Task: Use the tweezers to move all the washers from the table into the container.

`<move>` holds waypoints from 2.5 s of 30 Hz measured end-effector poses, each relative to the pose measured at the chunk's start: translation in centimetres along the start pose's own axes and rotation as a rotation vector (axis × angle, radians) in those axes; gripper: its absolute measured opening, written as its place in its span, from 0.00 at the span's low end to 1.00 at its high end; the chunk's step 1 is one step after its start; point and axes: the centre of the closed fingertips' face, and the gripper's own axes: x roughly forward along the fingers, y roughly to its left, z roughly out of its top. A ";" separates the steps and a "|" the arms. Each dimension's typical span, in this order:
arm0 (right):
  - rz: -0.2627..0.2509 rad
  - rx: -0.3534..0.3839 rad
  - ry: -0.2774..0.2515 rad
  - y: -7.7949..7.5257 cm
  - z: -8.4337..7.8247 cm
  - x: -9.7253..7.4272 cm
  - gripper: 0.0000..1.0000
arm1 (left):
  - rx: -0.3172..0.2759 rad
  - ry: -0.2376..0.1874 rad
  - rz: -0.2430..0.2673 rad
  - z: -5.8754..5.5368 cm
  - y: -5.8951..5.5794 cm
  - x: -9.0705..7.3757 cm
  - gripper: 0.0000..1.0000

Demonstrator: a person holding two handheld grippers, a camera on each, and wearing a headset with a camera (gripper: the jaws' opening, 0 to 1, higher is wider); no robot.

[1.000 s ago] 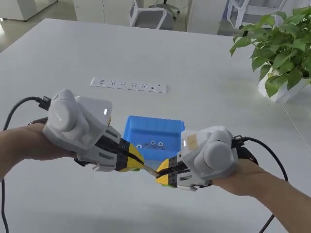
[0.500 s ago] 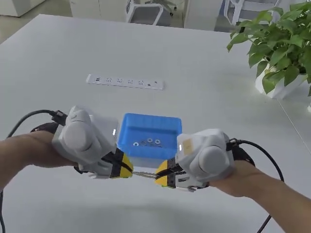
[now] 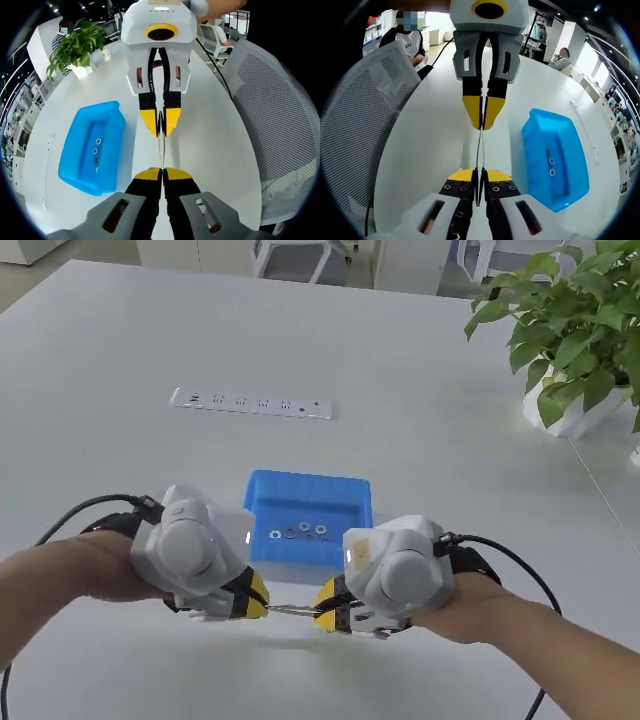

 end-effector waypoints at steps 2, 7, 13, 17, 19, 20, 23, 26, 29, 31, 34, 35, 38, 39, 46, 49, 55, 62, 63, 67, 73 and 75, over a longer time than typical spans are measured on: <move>0.005 -0.001 0.007 0.0 -0.2 0.3 0.08 | -0.003 0.004 -0.004 -0.2 0.0 0.3 0.05; 0.019 0.018 0.014 0.1 -0.6 0.9 0.09 | -0.033 0.006 -0.015 -0.9 -0.1 0.9 0.05; 0.032 0.029 0.016 0.4 -1.0 1.3 0.10 | -0.053 0.009 -0.030 -1.2 -0.4 1.4 0.05; 0.034 0.045 0.010 0.4 -1.1 1.4 0.11 | -0.062 0.010 -0.028 -1.5 -0.3 1.7 0.05; 0.035 0.046 0.004 0.4 -1.0 1.5 0.11 | -0.076 0.010 -0.032 -1.6 -0.4 1.8 0.05; 0.037 0.047 0.002 0.3 -1.0 1.5 0.11 | -0.078 0.011 -0.032 -1.7 -0.3 1.9 0.05; 0.041 0.049 0.000 0.3 -0.9 1.6 0.11 | -0.077 0.019 -0.030 -2.0 -0.3 1.9 0.05; 0.042 0.051 -0.003 0.3 -0.8 1.6 0.12 | -0.079 0.035 -0.030 -2.5 -0.2 1.9 0.05; 0.043 0.058 -0.002 0.2 -0.8 1.6 0.13 | -0.102 0.022 -0.032 -2.4 -0.2 1.9 0.05; 0.038 0.046 0.000 0.2 -0.8 1.7 0.13 | -0.110 0.020 -0.035 -2.4 -0.2 1.9 0.06; 0.026 0.052 -0.002 0.2 -0.7 1.6 0.17 | -0.141 0.015 -0.051 -2.5 -0.5 1.8 0.09; 0.018 0.050 0.001 0.2 -0.8 1.5 0.19 | -0.147 0.014 -0.051 -2.5 -0.6 1.7 0.11; -0.007 0.091 0.014 0.1 -1.4 0.9 0.28 | -0.203 -0.005 -0.014 -2.7 -0.2 1.2 0.16; -0.024 0.113 0.014 -0.2 -1.5 0.6 0.31 | -0.226 -0.014 -0.006 -2.7 -0.1 1.0 0.18; -0.150 0.253 -0.058 -1.3 -2.3 -2.8 0.46 | -0.373 -0.140 0.086 -2.2 0.7 -1.5 0.37; -0.196 0.310 -0.094 -1.7 -2.8 -4.3 0.52 | -0.410 -0.184 0.126 -1.9 1.1 -2.7 0.50; -0.296 0.412 -0.172 -2.5 -3.7 -7.6 0.63 | -0.431 -0.281 0.181 -0.5 1.4 -5.0 0.65; -0.396 0.476 -0.267 -3.0 -4.0 -10.3 0.82 | -0.423 -0.388 0.249 1.7 2.3 -7.4 0.80; -0.398 0.478 -0.268 -3.0 -4.0 -10.4 0.85 | -0.419 -0.393 0.253 1.8 2.3 -7.6 0.83; -0.436 0.500 -0.289 -3.0 -4.6 -11.3 0.93 | -0.420 -0.404 0.282 2.0 2.8 -7.7 0.94; -0.462 0.515 -0.301 -2.9 -5.0 -12.1 1.00 | -0.423 -0.399 0.280 1.8 2.4 -7.6 0.99; -0.460 0.517 -0.301 -2.8 -4.9 -12.2 1.00 | -0.414 -0.397 0.274 1.8 2.1 -7.4 0.99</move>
